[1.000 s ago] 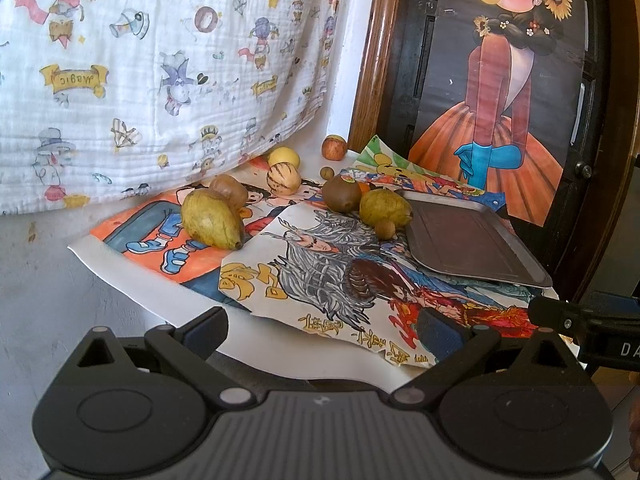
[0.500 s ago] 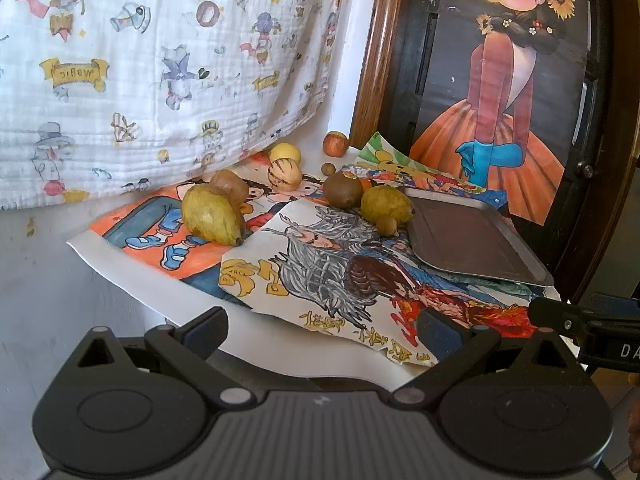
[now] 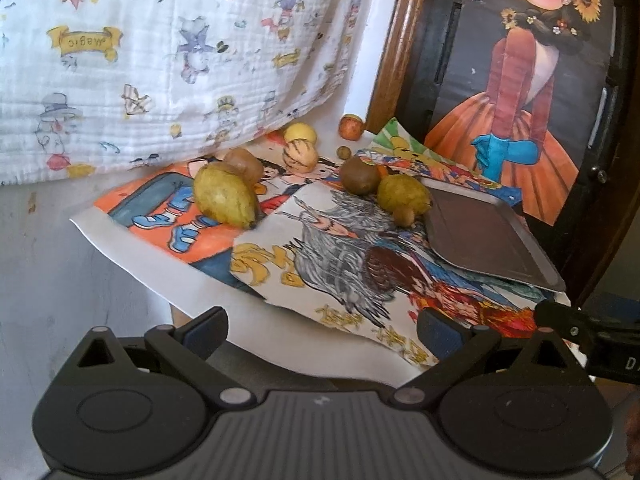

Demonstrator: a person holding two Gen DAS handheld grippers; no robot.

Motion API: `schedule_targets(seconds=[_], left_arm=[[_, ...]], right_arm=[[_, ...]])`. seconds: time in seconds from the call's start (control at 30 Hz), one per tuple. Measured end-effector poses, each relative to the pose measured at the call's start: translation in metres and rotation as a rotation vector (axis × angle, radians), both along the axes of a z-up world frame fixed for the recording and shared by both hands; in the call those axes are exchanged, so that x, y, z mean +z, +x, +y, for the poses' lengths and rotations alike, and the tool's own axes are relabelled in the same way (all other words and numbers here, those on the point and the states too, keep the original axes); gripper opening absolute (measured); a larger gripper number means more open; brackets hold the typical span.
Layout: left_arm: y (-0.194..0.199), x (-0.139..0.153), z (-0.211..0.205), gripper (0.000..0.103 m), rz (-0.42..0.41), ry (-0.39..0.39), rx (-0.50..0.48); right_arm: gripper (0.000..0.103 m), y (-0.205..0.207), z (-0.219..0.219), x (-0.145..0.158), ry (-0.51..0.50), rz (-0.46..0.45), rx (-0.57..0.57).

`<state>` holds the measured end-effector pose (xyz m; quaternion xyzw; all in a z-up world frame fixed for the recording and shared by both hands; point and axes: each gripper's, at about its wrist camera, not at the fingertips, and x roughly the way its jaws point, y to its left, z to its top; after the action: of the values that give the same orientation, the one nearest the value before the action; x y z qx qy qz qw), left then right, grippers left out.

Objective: Organize fruits
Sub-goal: 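Grasp the large green-yellow pear with the left tool while the right tool grasps a small brown fruit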

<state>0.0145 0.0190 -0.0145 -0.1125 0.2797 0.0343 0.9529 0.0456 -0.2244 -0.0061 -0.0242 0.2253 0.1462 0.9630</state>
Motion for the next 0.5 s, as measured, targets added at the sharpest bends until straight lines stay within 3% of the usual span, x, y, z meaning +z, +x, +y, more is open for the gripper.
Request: schedule_targets(seconds=[0.3, 0.5], left_arm=[[0.020, 0.016, 0.041, 0.103, -0.003, -0.014, 0.124], [0.044, 0.023, 0.056, 0.103, -0.002, 0.002, 0.118]], right_arm=[[0.103, 0.041, 0.018, 0.033, -0.062, -0.003, 0.165], [0.103, 0.081, 0.035, 0.055, -0.054, 0.060, 0.268]])
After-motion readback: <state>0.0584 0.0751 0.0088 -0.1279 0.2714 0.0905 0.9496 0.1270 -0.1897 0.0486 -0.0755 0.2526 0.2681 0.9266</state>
